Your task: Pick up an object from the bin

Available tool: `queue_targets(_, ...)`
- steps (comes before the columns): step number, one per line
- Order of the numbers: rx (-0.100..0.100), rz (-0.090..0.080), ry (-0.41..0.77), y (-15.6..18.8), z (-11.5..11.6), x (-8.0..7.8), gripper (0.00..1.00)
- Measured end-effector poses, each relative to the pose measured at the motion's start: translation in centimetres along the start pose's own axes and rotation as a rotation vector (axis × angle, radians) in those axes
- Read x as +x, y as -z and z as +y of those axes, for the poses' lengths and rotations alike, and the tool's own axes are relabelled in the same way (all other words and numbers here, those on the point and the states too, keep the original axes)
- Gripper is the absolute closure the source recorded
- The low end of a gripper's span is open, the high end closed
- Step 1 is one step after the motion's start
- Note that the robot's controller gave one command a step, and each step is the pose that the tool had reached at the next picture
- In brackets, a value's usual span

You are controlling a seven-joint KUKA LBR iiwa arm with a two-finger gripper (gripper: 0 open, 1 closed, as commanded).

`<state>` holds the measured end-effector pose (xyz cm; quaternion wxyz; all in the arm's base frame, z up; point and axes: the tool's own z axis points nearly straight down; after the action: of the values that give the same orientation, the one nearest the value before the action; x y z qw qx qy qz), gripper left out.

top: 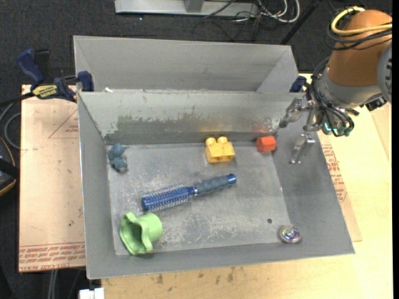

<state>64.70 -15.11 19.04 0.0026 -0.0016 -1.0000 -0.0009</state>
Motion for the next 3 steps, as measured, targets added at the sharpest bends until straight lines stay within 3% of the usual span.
queue_targets(1,0.002,-0.030,-0.253,-8.7,1.3,-1.3,0.00)
queue_targets(2,0.000,-0.010,-0.398,-8.7,0.5,-0.9,0.00)
queue_targets(3,-0.001,-0.011,-0.589,-6.6,0.7,-1.1,0.00)
